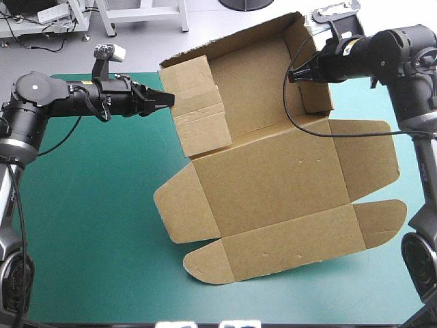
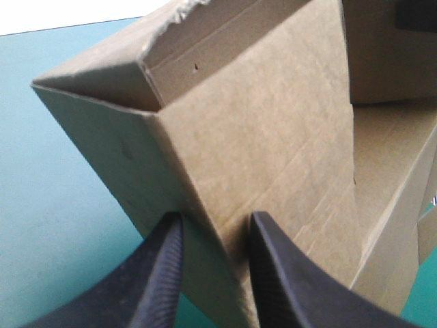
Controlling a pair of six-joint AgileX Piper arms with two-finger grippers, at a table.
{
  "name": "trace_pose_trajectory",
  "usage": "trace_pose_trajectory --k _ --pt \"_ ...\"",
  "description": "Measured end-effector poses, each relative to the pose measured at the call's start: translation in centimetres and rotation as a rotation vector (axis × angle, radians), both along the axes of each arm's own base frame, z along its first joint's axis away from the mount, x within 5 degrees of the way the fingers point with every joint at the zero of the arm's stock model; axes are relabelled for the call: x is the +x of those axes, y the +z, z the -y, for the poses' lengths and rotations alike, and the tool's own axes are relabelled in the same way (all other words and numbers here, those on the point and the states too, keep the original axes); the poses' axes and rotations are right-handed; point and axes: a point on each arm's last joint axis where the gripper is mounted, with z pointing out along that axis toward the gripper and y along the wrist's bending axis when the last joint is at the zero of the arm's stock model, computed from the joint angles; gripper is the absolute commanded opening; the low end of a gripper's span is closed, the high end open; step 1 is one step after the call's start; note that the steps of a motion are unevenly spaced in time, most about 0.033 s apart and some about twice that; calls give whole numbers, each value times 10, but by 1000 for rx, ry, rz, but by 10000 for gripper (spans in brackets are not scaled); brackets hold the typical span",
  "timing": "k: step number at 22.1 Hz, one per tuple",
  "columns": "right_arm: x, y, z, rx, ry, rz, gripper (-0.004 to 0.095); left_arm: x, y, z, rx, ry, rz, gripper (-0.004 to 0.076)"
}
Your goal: Fold the box
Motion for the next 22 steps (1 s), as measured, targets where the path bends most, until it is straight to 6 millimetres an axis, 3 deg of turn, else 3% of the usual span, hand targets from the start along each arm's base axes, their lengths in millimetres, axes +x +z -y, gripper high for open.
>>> trace_pose_trajectory --k 8,14,22 --pt "0 1 -6 67 34 -6 -21 3 -4 -2 28 28 -12 239" --pt "2 -2 -8 89 35 -26 -21 25 -23 -1 -23 63 -82 239" --pt "18 -19 -16 140 42 -89 -13 37 -22 -5 -47 144 -16 186"
